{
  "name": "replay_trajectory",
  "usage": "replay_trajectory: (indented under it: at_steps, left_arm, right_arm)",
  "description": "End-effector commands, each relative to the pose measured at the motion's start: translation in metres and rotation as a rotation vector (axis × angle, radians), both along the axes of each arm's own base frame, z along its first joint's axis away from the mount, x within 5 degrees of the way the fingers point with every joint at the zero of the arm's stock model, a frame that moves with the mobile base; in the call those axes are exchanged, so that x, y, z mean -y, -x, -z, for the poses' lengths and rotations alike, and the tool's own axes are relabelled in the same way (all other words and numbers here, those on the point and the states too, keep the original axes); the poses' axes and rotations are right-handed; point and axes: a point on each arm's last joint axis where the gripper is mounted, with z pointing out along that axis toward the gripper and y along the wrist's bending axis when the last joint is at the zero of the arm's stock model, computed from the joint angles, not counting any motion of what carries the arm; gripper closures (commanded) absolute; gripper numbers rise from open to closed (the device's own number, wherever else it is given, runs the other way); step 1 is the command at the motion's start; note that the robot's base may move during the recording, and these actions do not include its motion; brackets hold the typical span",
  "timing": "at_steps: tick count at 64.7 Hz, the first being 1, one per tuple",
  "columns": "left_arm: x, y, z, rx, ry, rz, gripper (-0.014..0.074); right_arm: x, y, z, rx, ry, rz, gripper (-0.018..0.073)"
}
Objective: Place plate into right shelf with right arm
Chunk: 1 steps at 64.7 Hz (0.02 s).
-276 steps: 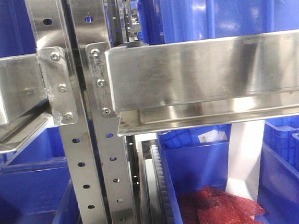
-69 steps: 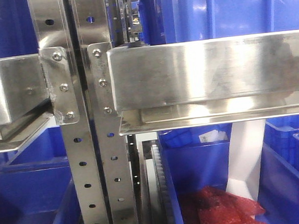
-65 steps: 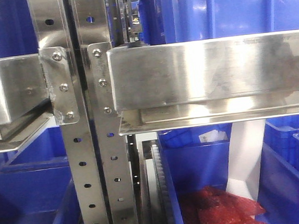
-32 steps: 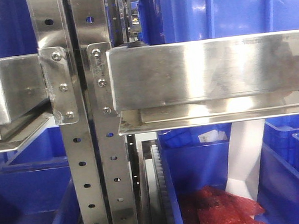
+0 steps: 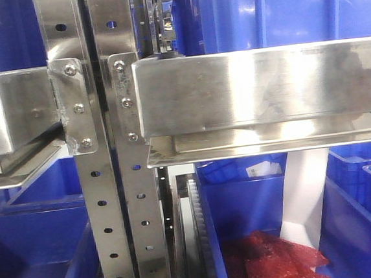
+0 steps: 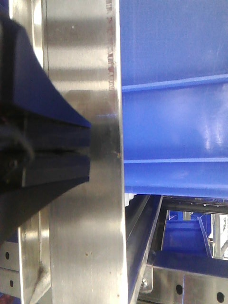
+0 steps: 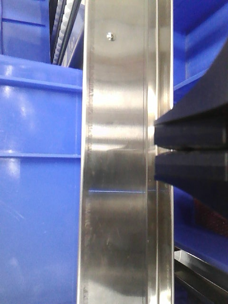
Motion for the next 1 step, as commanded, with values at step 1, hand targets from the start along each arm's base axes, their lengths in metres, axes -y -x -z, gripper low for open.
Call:
replay_trajectory:
  at_steps: [1]
  left_arm:
    - [-0.0017, 0.0010, -0.0057, 0.087, 0.009, -0.018, 0.0643]
  right_arm:
    - [0.0010, 0.0013, -0.0112, 0.116, 0.015, 0.012, 0.0509]
